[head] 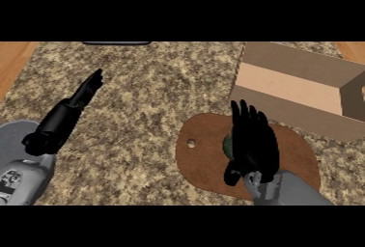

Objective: Pick the squash from the cutting board and place it in the cardboard box

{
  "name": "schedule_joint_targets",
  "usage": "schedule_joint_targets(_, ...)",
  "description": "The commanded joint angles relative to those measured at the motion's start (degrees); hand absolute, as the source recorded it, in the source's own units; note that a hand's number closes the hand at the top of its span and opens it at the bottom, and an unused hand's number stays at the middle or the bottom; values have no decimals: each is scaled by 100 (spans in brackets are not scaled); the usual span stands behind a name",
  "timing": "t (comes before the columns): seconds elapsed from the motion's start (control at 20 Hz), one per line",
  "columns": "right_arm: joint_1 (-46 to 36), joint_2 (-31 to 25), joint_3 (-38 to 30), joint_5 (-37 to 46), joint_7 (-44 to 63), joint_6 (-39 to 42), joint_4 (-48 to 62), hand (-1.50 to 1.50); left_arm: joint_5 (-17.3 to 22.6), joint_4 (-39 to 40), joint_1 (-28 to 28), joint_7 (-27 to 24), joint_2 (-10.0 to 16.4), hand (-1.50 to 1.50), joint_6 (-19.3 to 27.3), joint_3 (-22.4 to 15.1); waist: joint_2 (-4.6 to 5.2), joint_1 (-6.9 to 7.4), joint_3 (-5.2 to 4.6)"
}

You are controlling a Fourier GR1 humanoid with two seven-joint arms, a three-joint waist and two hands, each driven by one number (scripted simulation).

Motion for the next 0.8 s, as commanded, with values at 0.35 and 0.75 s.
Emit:
schedule_joint_targets(0.35,-42,711,-273,549,1162,934,700,-150,-148,-108,-8,85,-66,0,44,123,-12,-86,12)
schedule_joint_targets(0.75,117,1359,-413,1072,776,799,1170,-150,0,238,-261,123,-148,0,-249,378,15,-98,15)
